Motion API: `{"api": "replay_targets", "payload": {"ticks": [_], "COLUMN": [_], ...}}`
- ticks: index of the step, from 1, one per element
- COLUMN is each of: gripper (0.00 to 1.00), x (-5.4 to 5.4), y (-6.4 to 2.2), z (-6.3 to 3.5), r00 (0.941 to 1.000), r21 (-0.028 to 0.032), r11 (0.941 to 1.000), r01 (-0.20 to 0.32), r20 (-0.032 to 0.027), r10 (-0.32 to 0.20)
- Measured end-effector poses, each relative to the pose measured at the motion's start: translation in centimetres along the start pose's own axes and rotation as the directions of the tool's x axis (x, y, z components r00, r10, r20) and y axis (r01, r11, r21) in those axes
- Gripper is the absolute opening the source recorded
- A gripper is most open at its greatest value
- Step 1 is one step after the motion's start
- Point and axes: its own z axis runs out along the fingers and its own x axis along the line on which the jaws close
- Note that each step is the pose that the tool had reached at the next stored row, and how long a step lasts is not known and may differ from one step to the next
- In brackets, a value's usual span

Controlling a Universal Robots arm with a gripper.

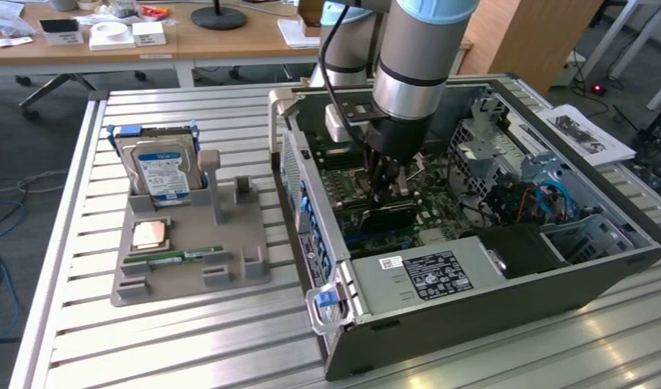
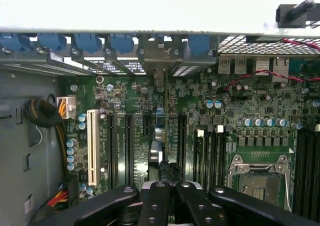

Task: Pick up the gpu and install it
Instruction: 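Press down on the gpu until it lock into place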

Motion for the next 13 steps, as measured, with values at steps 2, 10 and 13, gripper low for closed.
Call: {"api": "replay_targets", "payload": {"ticks": [2,10,13], "gripper": [0.11,0.11,0.11], "x": [0.00,0.00,0.00], "y": [0.00,0.04,0.05], "z": [0.00,0.13,0.12], "r00": [1.0000,1.0000,1.0000], "r21": [0.0000,0.0003,0.0002], "r11": [1.0000,1.0000,1.0000], "r01": [0.000,0.000,0.000], "r20": [0.0001,0.0007,0.0004], "r10": [0.000,0.000,0.000]}}
